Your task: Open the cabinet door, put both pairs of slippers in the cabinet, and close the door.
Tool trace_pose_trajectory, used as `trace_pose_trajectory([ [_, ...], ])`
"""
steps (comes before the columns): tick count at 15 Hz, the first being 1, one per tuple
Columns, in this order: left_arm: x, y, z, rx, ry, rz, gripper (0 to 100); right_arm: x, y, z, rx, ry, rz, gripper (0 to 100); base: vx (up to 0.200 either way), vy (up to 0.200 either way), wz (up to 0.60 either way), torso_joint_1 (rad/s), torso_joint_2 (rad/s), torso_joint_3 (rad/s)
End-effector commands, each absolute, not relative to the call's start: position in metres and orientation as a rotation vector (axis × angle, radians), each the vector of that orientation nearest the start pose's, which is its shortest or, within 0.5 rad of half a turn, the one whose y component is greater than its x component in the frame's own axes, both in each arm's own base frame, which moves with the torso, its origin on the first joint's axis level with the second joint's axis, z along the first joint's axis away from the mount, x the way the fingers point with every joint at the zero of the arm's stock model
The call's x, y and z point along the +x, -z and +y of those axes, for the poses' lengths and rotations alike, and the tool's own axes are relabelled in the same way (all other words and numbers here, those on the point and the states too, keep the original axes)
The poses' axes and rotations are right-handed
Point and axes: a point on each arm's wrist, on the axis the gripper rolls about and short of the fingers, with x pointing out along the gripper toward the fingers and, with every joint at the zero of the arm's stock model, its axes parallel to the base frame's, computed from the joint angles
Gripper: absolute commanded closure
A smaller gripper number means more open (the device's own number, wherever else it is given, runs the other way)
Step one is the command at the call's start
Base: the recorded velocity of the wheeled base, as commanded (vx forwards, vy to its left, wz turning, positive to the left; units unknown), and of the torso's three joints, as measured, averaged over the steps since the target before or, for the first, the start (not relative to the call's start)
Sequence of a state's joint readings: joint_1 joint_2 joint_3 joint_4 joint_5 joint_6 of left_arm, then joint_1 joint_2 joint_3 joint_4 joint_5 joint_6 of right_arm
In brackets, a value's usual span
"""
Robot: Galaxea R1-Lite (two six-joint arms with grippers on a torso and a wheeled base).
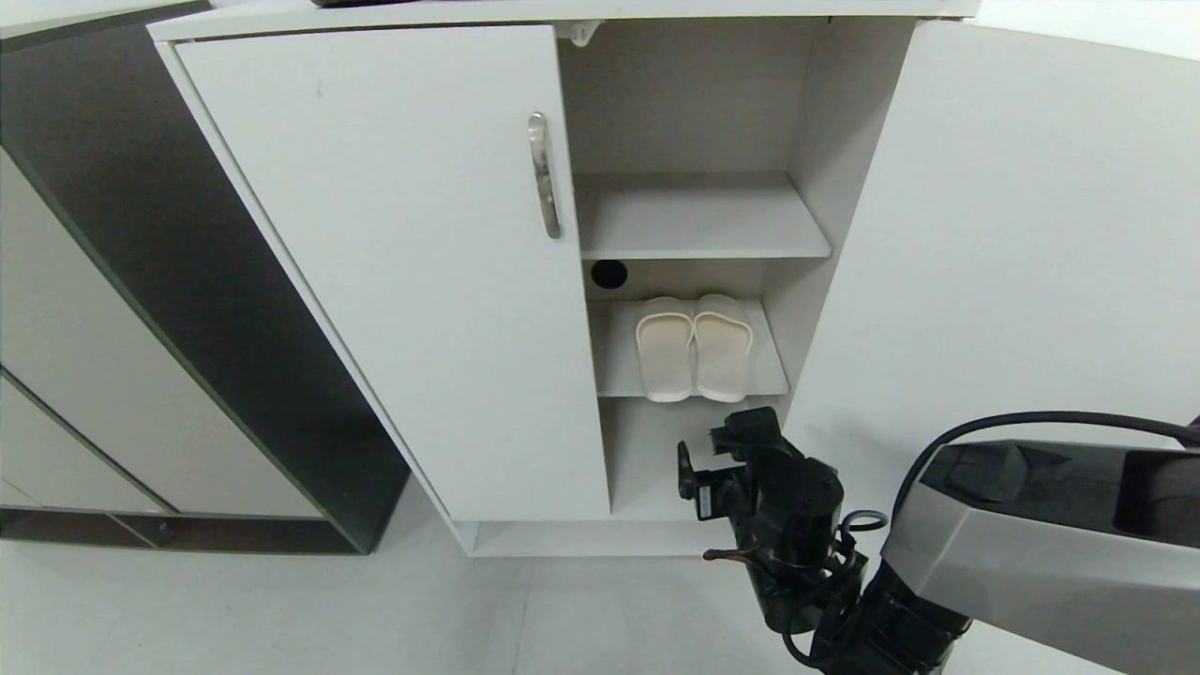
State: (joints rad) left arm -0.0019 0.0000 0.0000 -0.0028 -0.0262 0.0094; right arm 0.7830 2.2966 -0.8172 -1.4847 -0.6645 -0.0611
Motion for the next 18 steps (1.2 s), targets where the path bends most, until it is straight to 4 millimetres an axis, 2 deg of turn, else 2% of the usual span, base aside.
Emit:
trace_pose_trajectory([
  [1, -0.0227, -0.0758, -0.0006, 0.009, 0.028, -0.002, 100, 0.2848, -0.0562, 0.2643, -0.060, -0.120, -0.005, 0, 0.000, 0.000, 0.00, 0.000, 0.00, 0.000],
  [5, -0.0227, -0.0758, -0.0006, 0.009, 0.028, -0.002, 100, 0.2854, -0.0520, 0.2649, -0.065, -0.118, 0.001, 0, 0.000, 0.000, 0.00, -0.001, 0.00, 0.025],
  [18, -0.0227, -0.0758, -0.0005, 0.009, 0.026, -0.002, 100, 0.2850, -0.0490, 0.2627, -0.077, -0.111, 0.014, 0, 0.000, 0.000, 0.00, 0.003, 0.00, 0.186],
])
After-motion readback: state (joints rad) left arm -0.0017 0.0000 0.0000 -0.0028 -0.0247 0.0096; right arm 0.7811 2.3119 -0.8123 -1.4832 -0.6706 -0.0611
